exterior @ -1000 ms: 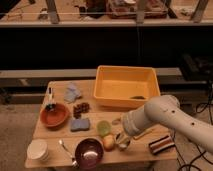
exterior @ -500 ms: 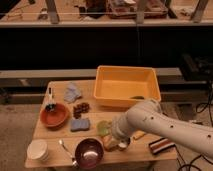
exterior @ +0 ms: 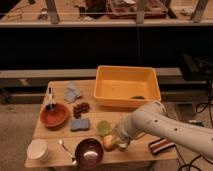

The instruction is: Place apple in red bowl

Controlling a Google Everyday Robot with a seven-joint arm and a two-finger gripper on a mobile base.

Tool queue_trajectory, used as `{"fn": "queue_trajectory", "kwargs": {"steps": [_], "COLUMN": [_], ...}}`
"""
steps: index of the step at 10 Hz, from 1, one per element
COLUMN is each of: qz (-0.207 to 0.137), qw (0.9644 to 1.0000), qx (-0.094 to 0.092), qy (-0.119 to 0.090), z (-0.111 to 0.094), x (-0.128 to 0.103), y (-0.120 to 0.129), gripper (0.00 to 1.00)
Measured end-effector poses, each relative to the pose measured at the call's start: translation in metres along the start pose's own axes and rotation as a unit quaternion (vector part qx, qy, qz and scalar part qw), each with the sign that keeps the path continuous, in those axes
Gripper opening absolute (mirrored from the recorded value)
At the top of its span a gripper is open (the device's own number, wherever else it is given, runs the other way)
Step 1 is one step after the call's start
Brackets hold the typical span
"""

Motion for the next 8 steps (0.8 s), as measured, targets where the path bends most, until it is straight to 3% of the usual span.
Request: {"fn": "queue_trajectory", "kwargs": {"steps": [2, 8], "qz": [-0.014, -0.011], "qw": [0.9999, 0.9992], "qx": [-0.002, -0.018], "qy": [0.008, 0.034], "z": [0.005, 0.028], "x": [-0.007, -0.011], "y": [0.0, -0.001], "gripper": [0.77, 0.8]}}
